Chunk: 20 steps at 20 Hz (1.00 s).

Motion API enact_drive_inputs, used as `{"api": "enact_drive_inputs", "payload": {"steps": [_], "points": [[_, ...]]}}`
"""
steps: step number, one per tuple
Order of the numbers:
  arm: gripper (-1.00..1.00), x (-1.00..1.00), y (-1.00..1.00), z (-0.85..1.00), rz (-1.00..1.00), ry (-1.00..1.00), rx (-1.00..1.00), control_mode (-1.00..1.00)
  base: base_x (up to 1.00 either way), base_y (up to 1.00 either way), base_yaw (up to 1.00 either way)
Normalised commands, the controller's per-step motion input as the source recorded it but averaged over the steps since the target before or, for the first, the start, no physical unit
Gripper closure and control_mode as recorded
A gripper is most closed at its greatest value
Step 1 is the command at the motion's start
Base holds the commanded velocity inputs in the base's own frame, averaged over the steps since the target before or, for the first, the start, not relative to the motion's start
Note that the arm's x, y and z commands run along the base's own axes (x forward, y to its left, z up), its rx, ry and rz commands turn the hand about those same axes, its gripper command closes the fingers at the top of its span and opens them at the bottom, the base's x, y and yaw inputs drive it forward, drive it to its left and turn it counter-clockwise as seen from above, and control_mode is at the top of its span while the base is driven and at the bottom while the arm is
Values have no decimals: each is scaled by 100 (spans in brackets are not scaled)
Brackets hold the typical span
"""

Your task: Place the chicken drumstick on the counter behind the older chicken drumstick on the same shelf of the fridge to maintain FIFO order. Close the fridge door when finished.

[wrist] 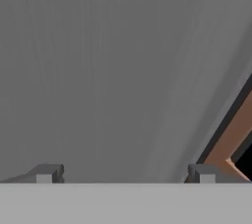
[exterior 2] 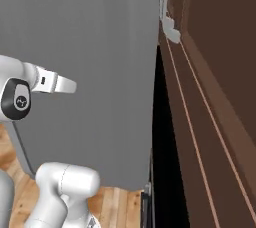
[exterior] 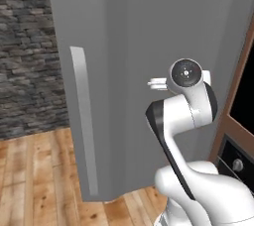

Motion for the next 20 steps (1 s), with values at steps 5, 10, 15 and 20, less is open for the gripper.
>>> {"api": "enact_drive_inputs", "payload": {"steps": [5, 10, 15, 20], "points": [[-100, 0, 0, 0, 0, 0, 0, 100, 30, -24, 22], [-100, 0, 0, 0, 0, 0, 0, 100, 16, -4, 7], [-100, 0, 0, 0, 0, 0, 0, 100, 1, 0, 3], [-100, 32, 0, -14, 3, -10, 0, -100, 0, 0, 0]]}}
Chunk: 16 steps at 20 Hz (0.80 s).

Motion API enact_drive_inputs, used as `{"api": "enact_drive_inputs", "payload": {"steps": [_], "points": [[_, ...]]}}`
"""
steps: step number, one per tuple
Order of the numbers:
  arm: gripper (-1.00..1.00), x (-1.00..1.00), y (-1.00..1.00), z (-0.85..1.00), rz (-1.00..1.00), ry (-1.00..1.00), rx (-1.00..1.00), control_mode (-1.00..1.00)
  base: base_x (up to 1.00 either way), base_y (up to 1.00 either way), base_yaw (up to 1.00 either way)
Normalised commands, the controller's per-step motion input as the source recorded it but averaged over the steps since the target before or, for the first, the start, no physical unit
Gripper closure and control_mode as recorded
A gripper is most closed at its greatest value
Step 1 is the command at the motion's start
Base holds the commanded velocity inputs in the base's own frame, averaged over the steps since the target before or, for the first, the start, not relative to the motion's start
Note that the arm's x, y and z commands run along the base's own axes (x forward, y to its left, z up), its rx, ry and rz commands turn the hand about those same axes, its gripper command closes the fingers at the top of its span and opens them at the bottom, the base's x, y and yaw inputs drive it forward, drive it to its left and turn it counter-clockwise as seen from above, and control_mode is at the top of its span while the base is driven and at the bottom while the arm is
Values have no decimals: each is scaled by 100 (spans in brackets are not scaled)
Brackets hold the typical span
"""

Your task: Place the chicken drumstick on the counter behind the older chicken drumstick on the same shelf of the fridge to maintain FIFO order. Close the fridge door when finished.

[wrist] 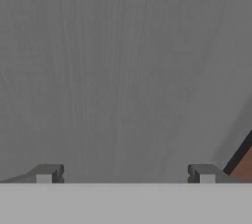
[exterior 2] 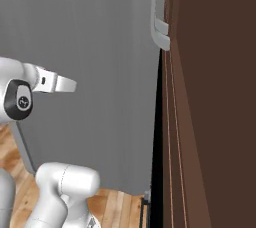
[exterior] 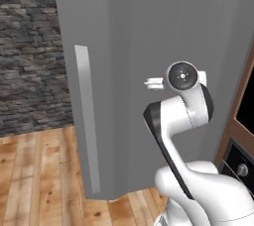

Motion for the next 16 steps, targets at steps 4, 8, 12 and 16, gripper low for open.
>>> {"api": "enact_drive_inputs", "payload": {"steps": [4, 8, 12, 16], "points": [[-100, 79, 0, -18, 0, -9, 0, -100, 0, 0, 0], [-100, 63, 0, -7, -2, -17, 0, -100, 0, 0, 0], [-100, 71, 0, -8, -5, -13, 0, -100, 0, 0, 0], [-100, 72, -3, -10, -5, -7, 0, -100, 0, 0, 0]]}}
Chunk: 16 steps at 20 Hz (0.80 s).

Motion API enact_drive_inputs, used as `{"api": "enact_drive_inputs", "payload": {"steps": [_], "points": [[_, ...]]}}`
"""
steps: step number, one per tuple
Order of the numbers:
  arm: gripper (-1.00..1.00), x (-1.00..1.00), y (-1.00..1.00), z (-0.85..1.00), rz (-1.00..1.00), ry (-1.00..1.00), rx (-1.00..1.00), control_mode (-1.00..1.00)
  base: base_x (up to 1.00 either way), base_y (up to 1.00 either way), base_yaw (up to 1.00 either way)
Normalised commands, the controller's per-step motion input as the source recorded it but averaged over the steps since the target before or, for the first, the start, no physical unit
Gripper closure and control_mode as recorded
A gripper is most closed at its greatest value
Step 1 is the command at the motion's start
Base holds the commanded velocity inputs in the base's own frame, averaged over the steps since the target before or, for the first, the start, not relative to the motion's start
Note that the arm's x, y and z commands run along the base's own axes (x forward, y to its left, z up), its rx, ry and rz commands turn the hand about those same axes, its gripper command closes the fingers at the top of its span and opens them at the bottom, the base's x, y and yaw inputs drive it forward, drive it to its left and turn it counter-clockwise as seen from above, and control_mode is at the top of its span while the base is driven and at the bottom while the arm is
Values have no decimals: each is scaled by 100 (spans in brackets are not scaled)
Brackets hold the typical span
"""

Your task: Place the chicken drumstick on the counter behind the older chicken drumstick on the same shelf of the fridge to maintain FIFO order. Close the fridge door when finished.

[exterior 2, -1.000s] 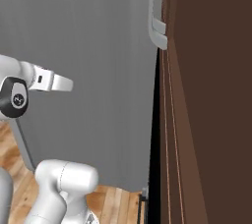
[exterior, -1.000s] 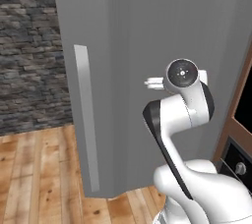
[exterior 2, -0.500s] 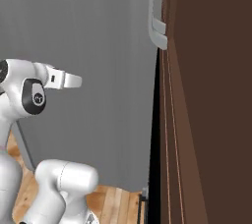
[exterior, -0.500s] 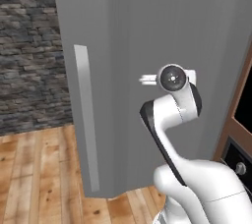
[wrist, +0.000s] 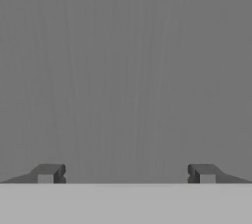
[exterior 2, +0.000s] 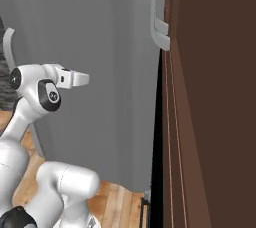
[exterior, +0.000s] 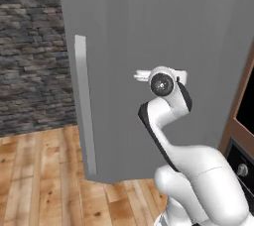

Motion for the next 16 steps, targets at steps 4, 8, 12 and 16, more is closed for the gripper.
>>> {"api": "enact_drive_inputs", "payload": {"steps": [4, 8, 12, 16], "points": [[-100, 51, -23, -1, -15, -1, 0, -100, 0, 0, 0], [-100, 32, -44, -1, -27, 0, 0, -100, 0, 0, 0], [-100, 26, -54, -9, -29, 0, 0, -100, 0, 0, 0], [-100, 26, -48, -9, -29, 0, 0, -100, 0, 0, 0]]}}
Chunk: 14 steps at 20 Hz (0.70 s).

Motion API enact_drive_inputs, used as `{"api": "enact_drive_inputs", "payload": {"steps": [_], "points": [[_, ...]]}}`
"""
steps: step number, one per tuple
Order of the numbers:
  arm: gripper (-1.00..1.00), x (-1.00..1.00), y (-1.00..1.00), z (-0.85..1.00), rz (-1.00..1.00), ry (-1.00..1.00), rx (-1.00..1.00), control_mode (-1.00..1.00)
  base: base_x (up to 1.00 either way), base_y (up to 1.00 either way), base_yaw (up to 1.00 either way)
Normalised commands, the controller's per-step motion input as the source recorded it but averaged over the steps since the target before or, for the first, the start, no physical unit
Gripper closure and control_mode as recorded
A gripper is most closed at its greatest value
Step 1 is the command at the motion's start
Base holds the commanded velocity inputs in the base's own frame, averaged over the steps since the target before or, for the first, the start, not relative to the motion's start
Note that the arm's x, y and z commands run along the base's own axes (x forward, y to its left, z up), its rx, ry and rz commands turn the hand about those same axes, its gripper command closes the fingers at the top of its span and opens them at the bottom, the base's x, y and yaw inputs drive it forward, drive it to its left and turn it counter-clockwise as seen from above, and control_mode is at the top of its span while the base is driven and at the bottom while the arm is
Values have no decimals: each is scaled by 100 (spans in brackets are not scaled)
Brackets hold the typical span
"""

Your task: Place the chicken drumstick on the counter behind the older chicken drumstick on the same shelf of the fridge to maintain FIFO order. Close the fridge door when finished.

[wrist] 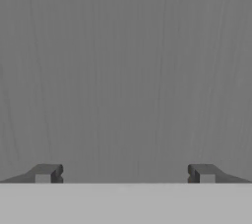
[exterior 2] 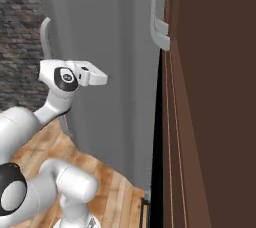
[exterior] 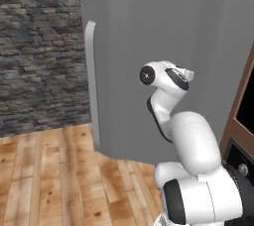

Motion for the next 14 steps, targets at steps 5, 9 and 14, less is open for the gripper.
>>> {"api": "enact_drive_inputs", "payload": {"steps": [5, 9, 14], "points": [[-100, 21, -44, -5, -30, 0, 0, -100, 0, 0, 0], [-100, 28, -44, -4, -30, 0, 0, -100, 0, 0, 0], [-100, 26, -47, -3, -29, 0, 0, -100, 0, 0, 0]]}}
